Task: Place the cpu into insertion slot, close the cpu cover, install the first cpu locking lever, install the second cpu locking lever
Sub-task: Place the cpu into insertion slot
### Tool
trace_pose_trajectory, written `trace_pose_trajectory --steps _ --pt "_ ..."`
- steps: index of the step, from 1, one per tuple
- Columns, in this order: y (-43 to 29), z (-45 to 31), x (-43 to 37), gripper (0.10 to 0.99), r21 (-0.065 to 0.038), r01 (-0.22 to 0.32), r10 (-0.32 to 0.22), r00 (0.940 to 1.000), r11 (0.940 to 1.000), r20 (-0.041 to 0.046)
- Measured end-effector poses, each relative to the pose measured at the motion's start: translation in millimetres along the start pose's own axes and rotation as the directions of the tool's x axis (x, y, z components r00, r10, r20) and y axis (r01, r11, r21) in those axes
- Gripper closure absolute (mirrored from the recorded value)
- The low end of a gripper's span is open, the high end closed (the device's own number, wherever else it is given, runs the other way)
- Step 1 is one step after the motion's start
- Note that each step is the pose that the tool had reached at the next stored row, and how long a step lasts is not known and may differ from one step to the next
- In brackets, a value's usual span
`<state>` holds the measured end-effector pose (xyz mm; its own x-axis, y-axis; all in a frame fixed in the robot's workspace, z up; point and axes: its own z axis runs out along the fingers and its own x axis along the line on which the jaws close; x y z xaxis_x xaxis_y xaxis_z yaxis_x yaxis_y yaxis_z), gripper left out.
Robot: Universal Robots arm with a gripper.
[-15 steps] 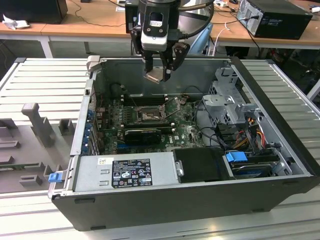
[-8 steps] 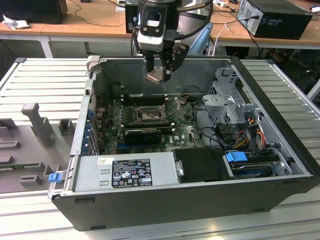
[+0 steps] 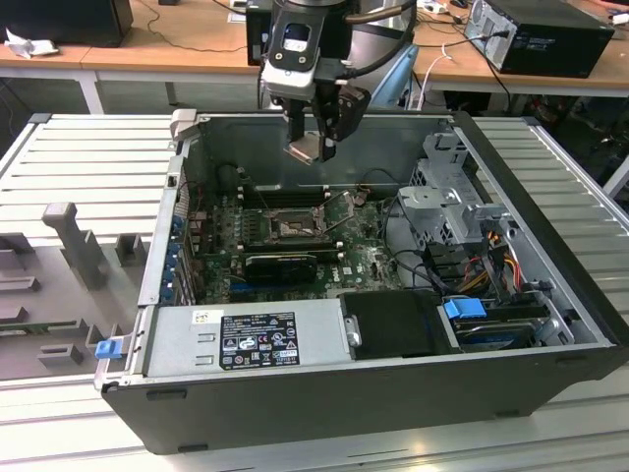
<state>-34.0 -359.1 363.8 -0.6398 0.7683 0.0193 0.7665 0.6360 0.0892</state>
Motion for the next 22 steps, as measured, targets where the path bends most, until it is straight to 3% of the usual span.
trace_pose_trajectory --steps 9,22 --pt "0.0 0.2 0.0 0.549 -0.001 -0.06 0.06 0.9982 0.9982 0.0053" --pt "0.0 0.4 0.0 0.549 -0.005 -0.173 0.173 0.9848 0.9849 0.0153"
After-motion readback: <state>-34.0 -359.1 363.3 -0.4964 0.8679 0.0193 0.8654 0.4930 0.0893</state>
